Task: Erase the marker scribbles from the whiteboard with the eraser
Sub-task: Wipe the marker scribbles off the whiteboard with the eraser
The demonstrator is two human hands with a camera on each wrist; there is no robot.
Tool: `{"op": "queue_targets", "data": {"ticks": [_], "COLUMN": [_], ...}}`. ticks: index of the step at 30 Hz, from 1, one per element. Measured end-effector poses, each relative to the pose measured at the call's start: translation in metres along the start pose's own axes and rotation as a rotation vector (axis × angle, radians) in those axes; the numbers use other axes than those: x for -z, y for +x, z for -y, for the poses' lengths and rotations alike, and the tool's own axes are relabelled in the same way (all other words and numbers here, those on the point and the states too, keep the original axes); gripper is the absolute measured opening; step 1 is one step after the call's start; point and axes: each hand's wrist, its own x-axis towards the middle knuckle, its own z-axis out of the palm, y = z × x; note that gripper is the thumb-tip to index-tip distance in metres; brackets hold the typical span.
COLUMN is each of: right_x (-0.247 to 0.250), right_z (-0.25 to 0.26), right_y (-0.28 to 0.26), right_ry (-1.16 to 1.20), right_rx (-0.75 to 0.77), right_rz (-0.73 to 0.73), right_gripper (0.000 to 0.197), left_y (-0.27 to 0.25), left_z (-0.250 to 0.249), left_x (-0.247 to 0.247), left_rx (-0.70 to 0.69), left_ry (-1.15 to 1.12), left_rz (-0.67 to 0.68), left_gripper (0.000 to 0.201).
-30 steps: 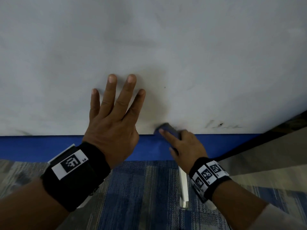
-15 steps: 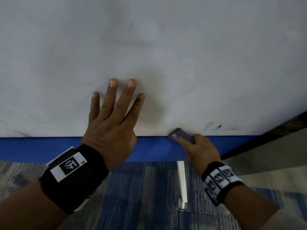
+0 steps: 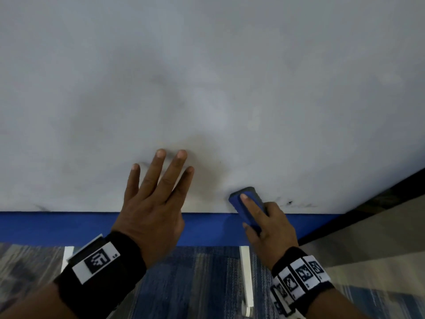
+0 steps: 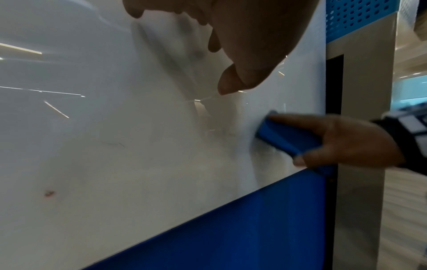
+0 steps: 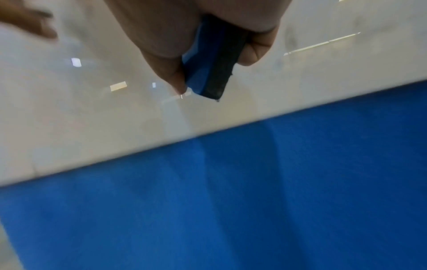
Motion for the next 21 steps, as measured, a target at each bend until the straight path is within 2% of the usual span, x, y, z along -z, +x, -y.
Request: {"op": "queue_targets", "data": {"ticks": [4, 7, 8, 9, 11, 12, 13, 14, 15, 17, 19, 21], "right_x": [0.069, 0.113, 0.117, 0.116, 0.109, 0.104, 0.103, 0.108, 0.119, 0.151, 0.186, 0.209], "right_z": [0.048, 0.078, 0.084, 0.085, 0.078, 0.071, 0.066, 0.065, 0.073, 0.095, 0.115, 0.132], "right_y": [0.050, 0.077, 0.076, 0.070, 0.049, 0.039, 0.032, 0.031, 0.037, 0.059, 0.088, 0.106], "right_ry": [0.110, 0.165, 0.175, 0.167, 0.084, 0.006, -0.046, -0.049, -0.022, 0.111, 0.158, 0.222], "right_rx": [0.190, 0.223, 0.202, 0.163, 0.111, 0.082, 0.043, 0.000, 0.002, 0.094, 0.223, 0.233], "right_rz": [-0.411, -0.511, -0.474, -0.374, -0.061, 0.091, 0.162, 0.174, 0.122, -0.151, -0.424, -0.544], "right_gripper": [0.095, 0.087, 0.091, 0.098, 0.109, 0.108, 0.105, 0.103, 0.104, 0.104, 0.089, 0.084], "left_y": [0.003, 0.013, 0.016, 0.020, 0.026, 0.029, 0.032, 0.035, 0.038, 0.046, 0.057, 0.066], "left_z": [0.001, 0.008, 0.010, 0.012, 0.015, 0.017, 0.020, 0.022, 0.025, 0.029, 0.030, 0.030], "left_x": [0.026, 0.049, 0.057, 0.066, 0.083, 0.092, 0.100, 0.109, 0.118, 0.136, 0.153, 0.168], "left_rx": [0.013, 0.015, 0.014, 0.016, 0.033, 0.046, 0.061, 0.074, 0.086, 0.103, 0.120, 0.147], "left_ry": [-0.085, -0.141, -0.139, -0.129, -0.108, -0.098, -0.091, -0.086, -0.080, -0.059, -0.036, -0.026], "left_rz": [0.036, -0.016, -0.028, -0.031, -0.013, 0.002, 0.020, 0.037, 0.045, 0.031, -0.006, -0.046], "left_gripper": [0.080, 0.076, 0.074, 0.072, 0.071, 0.072, 0.072, 0.073, 0.073, 0.073, 0.073, 0.072]}}
